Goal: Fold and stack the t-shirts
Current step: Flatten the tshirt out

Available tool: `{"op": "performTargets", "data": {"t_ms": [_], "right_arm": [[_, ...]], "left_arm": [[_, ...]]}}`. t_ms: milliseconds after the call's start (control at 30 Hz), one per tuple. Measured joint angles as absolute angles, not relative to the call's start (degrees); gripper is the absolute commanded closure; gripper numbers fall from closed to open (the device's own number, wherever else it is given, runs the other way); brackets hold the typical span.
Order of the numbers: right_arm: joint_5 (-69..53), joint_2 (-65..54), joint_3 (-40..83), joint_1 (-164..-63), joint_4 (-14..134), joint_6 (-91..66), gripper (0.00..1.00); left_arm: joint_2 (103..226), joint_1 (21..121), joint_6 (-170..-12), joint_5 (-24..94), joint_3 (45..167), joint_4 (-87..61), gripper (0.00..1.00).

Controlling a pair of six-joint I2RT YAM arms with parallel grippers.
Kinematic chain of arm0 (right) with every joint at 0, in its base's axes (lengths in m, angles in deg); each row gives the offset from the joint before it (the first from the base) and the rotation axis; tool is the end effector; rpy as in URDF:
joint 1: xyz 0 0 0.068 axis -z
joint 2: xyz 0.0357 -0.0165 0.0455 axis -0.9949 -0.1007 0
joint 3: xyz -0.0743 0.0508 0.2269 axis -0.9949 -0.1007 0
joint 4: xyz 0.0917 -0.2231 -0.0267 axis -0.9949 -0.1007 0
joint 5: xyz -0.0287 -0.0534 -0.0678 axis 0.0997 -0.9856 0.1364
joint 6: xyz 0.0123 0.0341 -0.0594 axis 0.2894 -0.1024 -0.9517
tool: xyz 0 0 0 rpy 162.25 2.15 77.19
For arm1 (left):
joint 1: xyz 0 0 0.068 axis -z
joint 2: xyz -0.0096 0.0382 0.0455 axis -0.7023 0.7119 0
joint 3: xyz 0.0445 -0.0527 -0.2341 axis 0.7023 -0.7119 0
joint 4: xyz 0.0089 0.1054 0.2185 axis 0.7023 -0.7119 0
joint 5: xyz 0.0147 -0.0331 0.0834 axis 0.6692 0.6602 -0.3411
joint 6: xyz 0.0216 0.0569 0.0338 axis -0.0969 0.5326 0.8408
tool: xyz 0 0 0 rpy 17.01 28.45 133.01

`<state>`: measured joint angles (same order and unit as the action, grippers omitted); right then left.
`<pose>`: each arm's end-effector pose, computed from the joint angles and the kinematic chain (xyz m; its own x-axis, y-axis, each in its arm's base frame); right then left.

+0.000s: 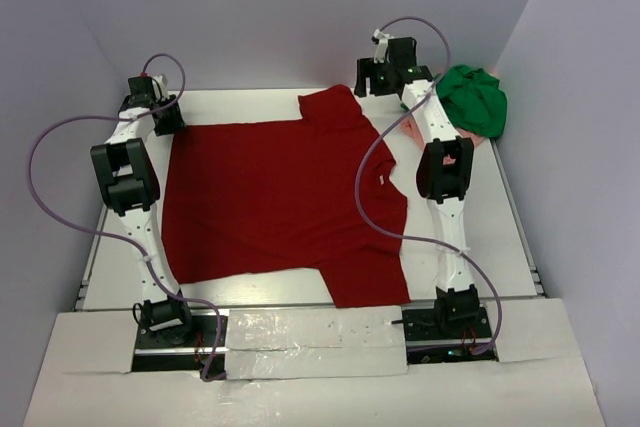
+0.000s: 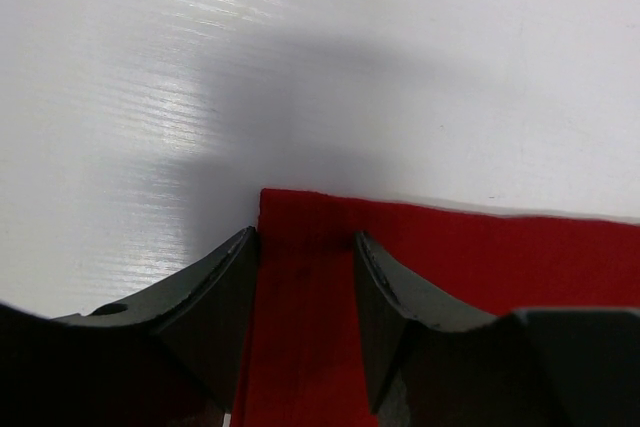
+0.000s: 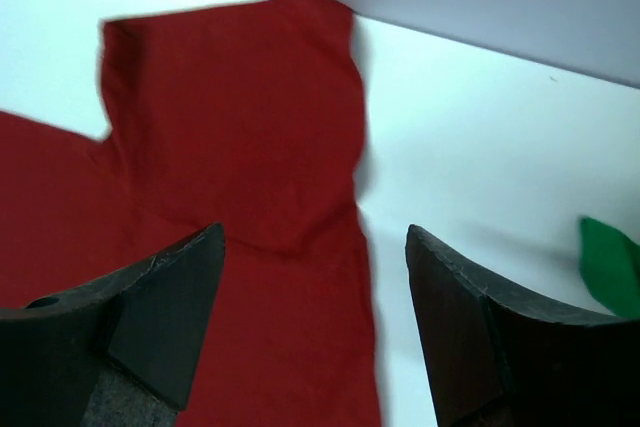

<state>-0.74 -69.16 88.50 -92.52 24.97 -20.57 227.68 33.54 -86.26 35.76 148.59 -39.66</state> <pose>0.5322 0.0926 0.2209 -0.5997 -0.1080 -0.7929 -0.3590 0.9218 0.1461 0.5044 0.0895 0.1320 -0.7214 -0.2630 -0.6407 -0.1746 0.9643 -0.1992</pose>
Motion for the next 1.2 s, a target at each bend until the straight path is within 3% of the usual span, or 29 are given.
{"op": "performTargets", "data": {"t_ms": [600,1000,1067,1200], "right_arm": [[20.57,-80.96,86.01,-85.15,42.06,17.48,0.22],[26.60,-81.66,85.60,-85.68,38.80,21.09,0.29],[27.47,-81.68,85.60,-85.98,38.74,21.00,0.32],[29.16,-81.70,85.60,-86.62,38.63,19.53,0.55]], "left_arm": [[226.52,33.54,-86.61,36.26,146.47,-38.59,0.48],[224.53,33.61,-86.68,37.73,143.28,-38.50,0.48],[224.29,33.61,-86.68,37.88,142.97,-38.50,0.48],[223.87,33.65,-86.68,38.18,142.36,-38.52,0.49]]}}
